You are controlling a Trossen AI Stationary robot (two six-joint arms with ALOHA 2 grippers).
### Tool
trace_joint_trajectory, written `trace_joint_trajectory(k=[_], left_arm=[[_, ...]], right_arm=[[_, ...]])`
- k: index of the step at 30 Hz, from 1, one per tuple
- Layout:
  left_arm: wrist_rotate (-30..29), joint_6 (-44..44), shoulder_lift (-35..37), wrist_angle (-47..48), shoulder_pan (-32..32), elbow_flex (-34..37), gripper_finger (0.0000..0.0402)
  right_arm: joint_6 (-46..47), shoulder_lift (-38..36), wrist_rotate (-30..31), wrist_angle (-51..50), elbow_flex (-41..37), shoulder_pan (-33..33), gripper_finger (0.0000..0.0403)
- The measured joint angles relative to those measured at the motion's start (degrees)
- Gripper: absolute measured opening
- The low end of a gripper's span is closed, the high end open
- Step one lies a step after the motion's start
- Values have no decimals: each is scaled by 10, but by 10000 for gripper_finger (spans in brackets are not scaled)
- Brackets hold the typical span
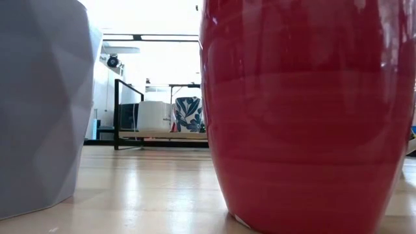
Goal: Place coffee mugs
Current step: Put the blue mug on the shelf aligned with the other white mug
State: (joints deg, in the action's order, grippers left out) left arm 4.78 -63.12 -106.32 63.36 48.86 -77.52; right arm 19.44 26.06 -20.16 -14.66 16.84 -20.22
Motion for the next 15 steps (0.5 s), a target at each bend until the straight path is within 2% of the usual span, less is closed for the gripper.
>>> trace_joint_trajectory(k=[4, 15], left_arm=[[0, -25, 0, 1, 5, 0, 14], [1, -102, 9, 17, 19, 0, 11]], right_arm=[[0, 0, 0, 0, 0, 0, 97], [0, 0, 0, 0, 0, 0, 97]])
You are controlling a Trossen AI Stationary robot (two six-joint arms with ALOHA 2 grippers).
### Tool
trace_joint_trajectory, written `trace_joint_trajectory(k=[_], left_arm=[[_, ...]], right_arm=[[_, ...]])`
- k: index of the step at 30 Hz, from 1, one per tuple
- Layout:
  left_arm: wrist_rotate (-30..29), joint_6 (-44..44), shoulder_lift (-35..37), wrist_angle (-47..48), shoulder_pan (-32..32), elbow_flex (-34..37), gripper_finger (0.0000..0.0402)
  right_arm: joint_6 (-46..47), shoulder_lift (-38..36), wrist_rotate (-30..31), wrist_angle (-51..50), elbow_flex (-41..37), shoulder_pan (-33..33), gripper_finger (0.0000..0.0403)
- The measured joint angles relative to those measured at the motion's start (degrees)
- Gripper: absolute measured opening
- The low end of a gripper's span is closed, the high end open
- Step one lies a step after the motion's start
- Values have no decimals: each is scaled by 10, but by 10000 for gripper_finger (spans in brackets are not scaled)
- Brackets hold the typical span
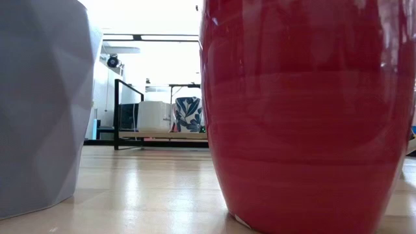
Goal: Place coffee mugs
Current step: Put the blue mug on the shelf aligned with the other white mug
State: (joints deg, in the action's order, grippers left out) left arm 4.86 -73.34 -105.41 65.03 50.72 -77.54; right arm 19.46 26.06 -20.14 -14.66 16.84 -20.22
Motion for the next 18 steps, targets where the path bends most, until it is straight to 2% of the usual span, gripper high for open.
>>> trace_joint_trajectory(k=[12, 18], left_arm=[[0, -44, 84, 17, 9, -40, 10], [-4, -10, 115, 61, -31, -86, 10]], right_arm=[[-2, 0, 0, -1, 0, 0, 97], [-3, 0, 0, -1, 0, 0, 97]])
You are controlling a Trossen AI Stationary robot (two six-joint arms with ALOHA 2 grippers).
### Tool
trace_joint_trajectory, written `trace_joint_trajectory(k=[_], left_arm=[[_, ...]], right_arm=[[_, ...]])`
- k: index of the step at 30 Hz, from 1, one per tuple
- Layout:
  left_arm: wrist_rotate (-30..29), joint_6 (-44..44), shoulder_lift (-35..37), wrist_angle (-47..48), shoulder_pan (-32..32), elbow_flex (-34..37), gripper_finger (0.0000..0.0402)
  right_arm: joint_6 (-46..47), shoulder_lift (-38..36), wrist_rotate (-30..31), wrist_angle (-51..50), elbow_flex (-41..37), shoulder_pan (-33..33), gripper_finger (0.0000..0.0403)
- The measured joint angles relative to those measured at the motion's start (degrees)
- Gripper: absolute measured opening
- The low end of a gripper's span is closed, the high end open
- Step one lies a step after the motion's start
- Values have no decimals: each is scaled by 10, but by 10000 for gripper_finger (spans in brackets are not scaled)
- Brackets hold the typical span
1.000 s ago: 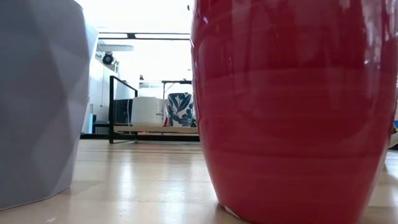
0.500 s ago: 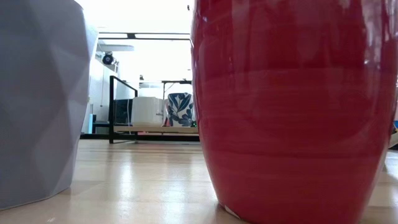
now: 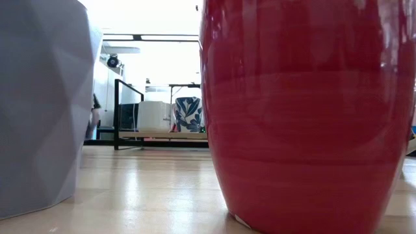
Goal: Place coffee mugs
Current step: Put the blue mug on the shelf aligned with the other white mug
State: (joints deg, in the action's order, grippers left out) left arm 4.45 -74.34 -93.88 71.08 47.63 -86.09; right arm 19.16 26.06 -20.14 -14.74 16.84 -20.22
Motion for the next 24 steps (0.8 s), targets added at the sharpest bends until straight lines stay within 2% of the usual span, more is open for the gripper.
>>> trace_joint_trajectory(k=[5, 9, 14, 24], left_arm=[[-9, 99, 6, 109, -63, -56, 10], [-50, 181, 6, 188, -137, -95, 10], [-101, 281, 12, 188, -237, -122, 10], [-137, 444, 4, 184, -421, -124, 10]], right_arm=[[-1, 0, 0, 0, 0, 0, 97], [-1, 0, 0, 0, 0, 0, 97], [3, 0, 0, 1, 0, 0, 97], [19, 0, 0, 4, 0, 0, 97]])
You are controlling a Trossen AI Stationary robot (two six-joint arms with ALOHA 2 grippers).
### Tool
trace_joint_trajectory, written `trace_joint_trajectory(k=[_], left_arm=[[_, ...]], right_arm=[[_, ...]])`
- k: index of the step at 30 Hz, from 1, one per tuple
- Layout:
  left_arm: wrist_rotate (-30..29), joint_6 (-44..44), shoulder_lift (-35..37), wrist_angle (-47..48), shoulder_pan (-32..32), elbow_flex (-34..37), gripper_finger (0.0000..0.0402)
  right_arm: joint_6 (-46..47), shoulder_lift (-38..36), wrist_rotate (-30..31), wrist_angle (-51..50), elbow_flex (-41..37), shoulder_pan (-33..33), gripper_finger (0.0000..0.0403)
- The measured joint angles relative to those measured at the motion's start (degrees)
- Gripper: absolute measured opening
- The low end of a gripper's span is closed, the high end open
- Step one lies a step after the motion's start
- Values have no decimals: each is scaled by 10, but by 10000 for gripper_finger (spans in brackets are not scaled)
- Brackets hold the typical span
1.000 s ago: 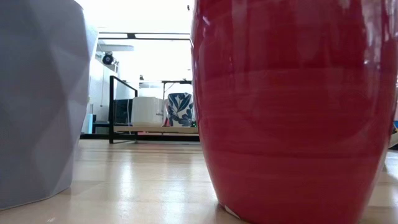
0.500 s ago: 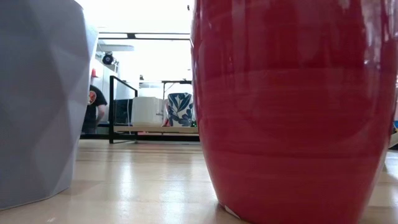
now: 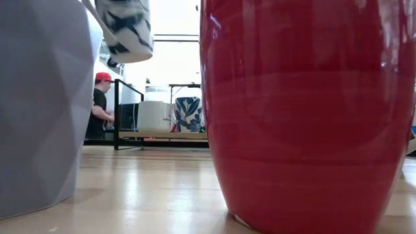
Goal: Place coffee mugs
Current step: Put the blue mug on the shelf aligned with the other white mug
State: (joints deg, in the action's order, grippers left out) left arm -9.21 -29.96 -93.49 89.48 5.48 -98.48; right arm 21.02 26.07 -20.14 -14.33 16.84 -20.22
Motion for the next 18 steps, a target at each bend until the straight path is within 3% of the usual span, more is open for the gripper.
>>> trace_joint_trajectory(k=[10, 18], left_arm=[[0, 99, -6, -27, -139, 0, 10], [-39, 61, -29, -48, -225, 0, 10]], right_arm=[[10, 0, 0, 28, 0, 0, 97], [10, 0, 0, 36, 0, 0, 97]])
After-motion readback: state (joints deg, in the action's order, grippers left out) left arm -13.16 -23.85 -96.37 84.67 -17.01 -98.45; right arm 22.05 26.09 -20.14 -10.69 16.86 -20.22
